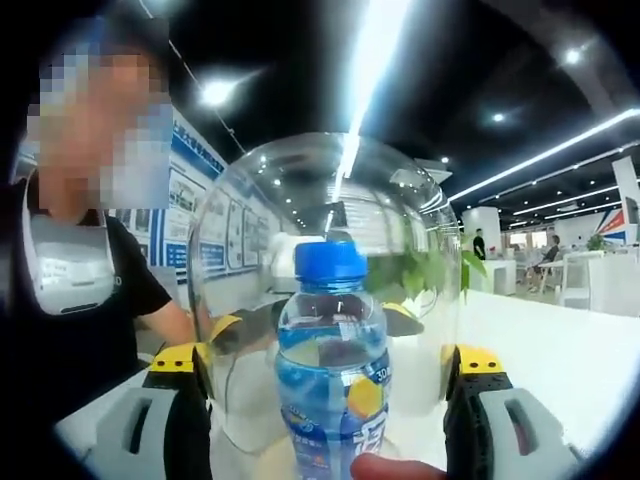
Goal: Open the cover put in the Mizone put the cover back on
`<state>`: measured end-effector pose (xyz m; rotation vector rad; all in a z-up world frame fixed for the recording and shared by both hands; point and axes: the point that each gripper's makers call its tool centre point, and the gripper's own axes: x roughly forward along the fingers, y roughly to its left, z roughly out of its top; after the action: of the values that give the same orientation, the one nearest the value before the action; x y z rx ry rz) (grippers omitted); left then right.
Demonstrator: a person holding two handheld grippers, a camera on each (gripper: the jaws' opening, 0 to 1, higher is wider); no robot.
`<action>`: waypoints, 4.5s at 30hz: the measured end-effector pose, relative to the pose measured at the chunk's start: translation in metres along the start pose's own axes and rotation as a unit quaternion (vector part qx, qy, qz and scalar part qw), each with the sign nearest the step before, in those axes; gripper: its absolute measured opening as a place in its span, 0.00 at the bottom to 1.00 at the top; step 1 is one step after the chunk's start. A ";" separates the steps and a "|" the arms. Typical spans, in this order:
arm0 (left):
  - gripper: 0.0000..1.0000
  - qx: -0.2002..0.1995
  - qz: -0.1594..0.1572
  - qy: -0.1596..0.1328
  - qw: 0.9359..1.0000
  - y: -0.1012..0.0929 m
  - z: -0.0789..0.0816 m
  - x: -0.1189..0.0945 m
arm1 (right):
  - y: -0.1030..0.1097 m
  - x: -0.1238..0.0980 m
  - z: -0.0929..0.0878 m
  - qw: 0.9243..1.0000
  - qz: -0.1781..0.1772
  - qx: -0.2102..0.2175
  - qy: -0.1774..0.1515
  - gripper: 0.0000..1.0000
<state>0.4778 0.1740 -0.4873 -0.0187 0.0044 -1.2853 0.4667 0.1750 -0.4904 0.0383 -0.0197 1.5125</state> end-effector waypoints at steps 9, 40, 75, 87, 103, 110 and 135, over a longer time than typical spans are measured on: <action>0.86 -0.001 0.002 0.003 1.000 0.000 -0.001 0.000 | -0.002 -0.002 0.000 1.000 0.000 0.000 -0.003 0.90; 0.83 0.005 0.048 0.026 0.999 0.004 -0.002 -0.007 | 0.000 -0.006 0.001 0.998 -0.057 0.008 0.021 0.87; 0.75 0.013 0.153 0.057 0.986 -0.002 0.002 -0.024 | 0.008 -0.031 0.016 0.982 -0.183 0.034 0.005 0.75; 0.62 0.005 0.184 0.018 0.983 -0.012 0.013 -0.050 | 0.020 -0.059 0.021 0.973 -0.231 0.017 0.009 0.53; 0.50 0.043 0.217 0.018 0.975 -0.044 0.000 -0.080 | 0.052 -0.073 -0.002 0.960 -0.276 -0.005 0.040 0.50; 0.50 0.047 0.235 0.004 0.971 -0.060 0.000 -0.097 | 0.063 -0.091 -0.007 0.947 -0.317 -0.011 0.041 0.49; 0.45 0.025 0.267 -0.005 0.963 -0.083 -0.033 -0.119 | 0.092 -0.123 -0.038 0.928 -0.371 0.003 0.017 0.43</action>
<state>0.3647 0.2643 -0.5200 0.0184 -0.0309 -0.7446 0.3670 0.0586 -0.5314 0.0217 0.0257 0.7528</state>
